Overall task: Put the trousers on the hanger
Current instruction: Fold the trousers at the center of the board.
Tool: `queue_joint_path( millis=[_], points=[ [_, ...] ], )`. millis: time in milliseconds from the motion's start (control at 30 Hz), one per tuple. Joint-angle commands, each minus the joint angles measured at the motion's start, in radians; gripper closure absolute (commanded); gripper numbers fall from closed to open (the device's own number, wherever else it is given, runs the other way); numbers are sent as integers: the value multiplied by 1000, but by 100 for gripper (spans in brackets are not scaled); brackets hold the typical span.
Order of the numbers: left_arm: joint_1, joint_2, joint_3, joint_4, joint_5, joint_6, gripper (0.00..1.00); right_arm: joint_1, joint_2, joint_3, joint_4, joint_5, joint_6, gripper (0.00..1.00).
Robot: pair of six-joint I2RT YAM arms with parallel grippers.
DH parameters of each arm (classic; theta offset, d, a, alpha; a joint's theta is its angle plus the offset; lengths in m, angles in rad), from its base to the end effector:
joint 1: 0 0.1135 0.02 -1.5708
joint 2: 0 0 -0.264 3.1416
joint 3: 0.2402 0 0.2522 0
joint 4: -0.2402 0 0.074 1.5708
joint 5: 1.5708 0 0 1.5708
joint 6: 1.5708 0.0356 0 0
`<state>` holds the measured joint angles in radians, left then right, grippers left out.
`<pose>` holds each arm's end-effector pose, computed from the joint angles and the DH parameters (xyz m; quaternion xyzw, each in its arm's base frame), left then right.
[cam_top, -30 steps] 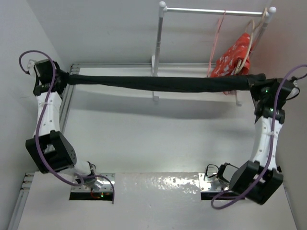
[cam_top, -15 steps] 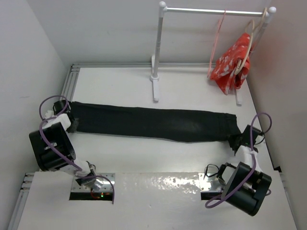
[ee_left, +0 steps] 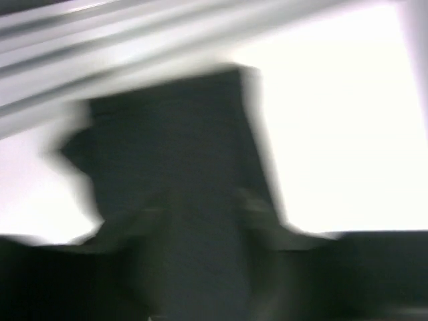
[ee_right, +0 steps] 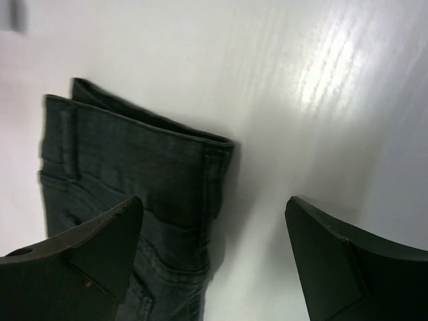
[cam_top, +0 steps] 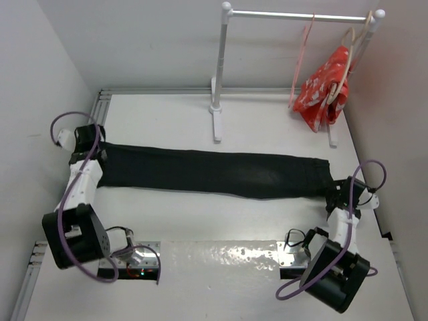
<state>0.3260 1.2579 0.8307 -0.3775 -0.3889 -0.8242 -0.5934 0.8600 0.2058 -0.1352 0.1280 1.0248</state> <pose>0.2426 0.0963 0.2407 -0.5556 0.7244 0.0833 0.3996 0.1265 -0.0908 0.1345 0.6846 0.6192 0.0236 0.3839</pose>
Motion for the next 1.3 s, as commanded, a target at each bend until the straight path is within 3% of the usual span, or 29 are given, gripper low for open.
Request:
queue_joint_path(
  millis=[0,33,67,167,200,267,300,333,433,633,700,900,1033,1267],
  points=[
    [-134,-101,30,139,78,66,75,-5,69,-19,73,-7,29,15],
    [-178,-138,7,175,126,91,98,-5,98,-17,103,-28,32,15],
    [-200,-155,-52,213,219,99,100,-6,164,-14,126,-57,38,16],
    [-304,-207,-164,331,329,73,100,-8,297,13,253,-94,60,20],
    [-390,-218,-191,351,326,44,100,-9,328,15,288,-119,78,45],
    [-482,-229,-235,394,291,25,100,-13,388,9,371,-189,115,74],
    [-539,-223,-242,400,263,20,100,-11,396,-2,412,-214,130,95],
    [-644,-204,-245,404,237,23,100,-11,393,-18,448,-240,144,100],
    [-828,-145,-235,410,130,36,100,-11,260,-92,534,-277,175,100],
    [-1116,40,-272,529,-11,19,100,-11,-205,30,209,-176,61,100],
    [-1165,90,-266,535,-37,13,100,-11,-199,171,58,-195,-11,100],
    [-1318,254,-259,655,-36,-7,100,-13,-151,429,-20,-290,-89,100],
    [-1348,340,-202,736,5,-18,100,-6,-104,596,-131,-447,-178,100],
    [-1432,445,-131,801,44,-7,100,33,-139,606,-57,-571,-126,100]
  ],
)
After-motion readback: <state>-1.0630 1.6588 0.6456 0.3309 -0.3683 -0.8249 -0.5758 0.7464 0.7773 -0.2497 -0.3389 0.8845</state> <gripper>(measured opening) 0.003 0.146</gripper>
